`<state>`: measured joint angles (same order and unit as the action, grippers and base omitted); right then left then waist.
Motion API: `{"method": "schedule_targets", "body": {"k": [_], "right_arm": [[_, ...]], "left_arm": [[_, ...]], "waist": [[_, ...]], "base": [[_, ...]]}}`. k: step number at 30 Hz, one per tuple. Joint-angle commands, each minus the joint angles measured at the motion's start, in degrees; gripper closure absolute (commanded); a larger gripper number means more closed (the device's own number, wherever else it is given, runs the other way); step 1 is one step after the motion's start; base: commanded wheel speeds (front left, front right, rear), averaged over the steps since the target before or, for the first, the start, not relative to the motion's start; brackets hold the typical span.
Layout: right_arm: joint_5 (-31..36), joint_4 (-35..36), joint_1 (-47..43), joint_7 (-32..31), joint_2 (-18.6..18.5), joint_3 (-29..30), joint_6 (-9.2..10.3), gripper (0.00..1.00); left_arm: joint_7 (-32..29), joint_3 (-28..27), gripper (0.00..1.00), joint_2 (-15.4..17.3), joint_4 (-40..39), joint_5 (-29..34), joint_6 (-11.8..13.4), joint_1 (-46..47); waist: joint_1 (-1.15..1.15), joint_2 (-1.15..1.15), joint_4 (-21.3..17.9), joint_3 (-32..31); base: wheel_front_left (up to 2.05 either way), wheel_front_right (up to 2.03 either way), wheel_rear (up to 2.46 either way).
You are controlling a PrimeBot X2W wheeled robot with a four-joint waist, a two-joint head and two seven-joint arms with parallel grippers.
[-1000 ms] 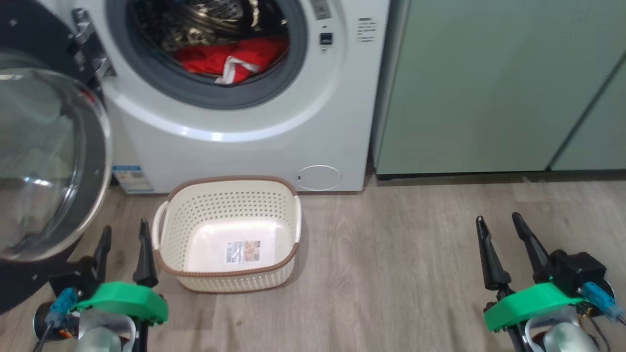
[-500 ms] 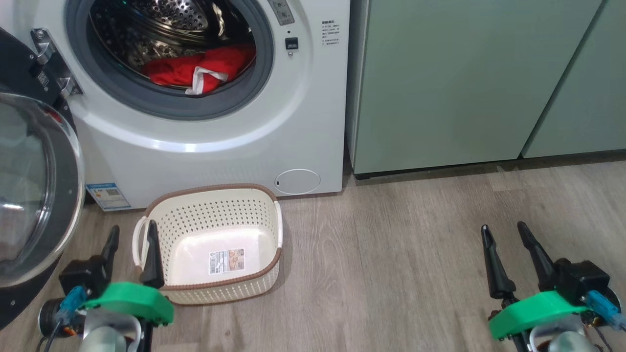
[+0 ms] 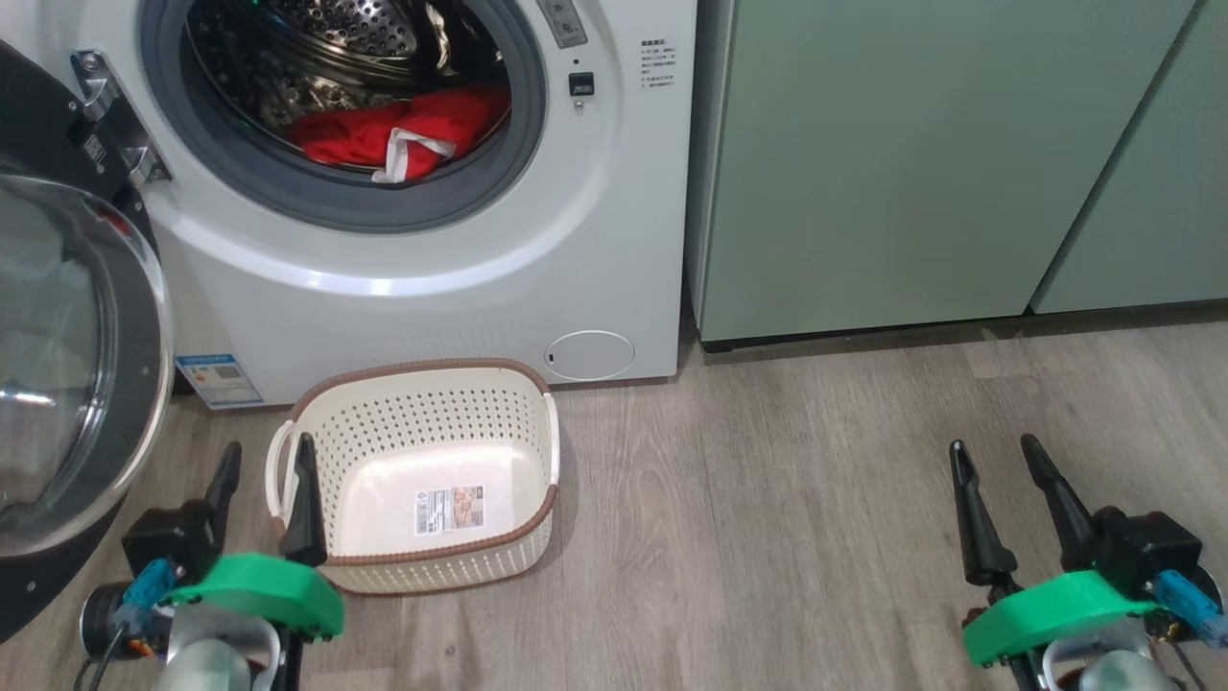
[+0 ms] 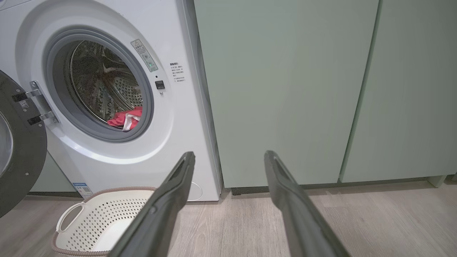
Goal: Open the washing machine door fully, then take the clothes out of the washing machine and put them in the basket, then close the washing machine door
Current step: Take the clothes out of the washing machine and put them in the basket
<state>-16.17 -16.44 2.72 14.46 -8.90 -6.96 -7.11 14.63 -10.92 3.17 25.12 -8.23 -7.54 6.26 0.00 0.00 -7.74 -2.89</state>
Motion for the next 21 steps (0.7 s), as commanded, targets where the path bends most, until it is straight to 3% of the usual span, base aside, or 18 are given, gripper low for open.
{"method": "schedule_targets", "body": {"k": [1, 10, 21], "right_arm": [[0.2, 1.8, 1.1, 0.5, -0.2, -1.2, -0.37, 0.00], [-0.2, 1.6, 1.2, 0.5, -0.2, -1.0, -0.37, 0.00], [-0.2, 1.7, 1.2, 0.5, 0.1, -0.9, -0.37, 0.00]], "left_arm": [[0.4, -1.6, 0.00, 1.3, -1.4, -0.2, 0.1, 3.6], [0.4, -0.1, 0.00, 1.6, -1.0, -2.8, 0.1, 4.0], [0.4, -0.2, 0.00, 1.4, -0.4, -3.2, 0.1, 4.2]], "waist": [[0.00, 0.00, 0.0, 0.0], [0.00, 0.00, 0.3, 0.3], [0.00, 0.00, 0.4, 1.0]], "base": [[0.00, 0.00, 0.00], [0.32, -0.32, 0.00], [1.66, -1.66, 0.00]]}}
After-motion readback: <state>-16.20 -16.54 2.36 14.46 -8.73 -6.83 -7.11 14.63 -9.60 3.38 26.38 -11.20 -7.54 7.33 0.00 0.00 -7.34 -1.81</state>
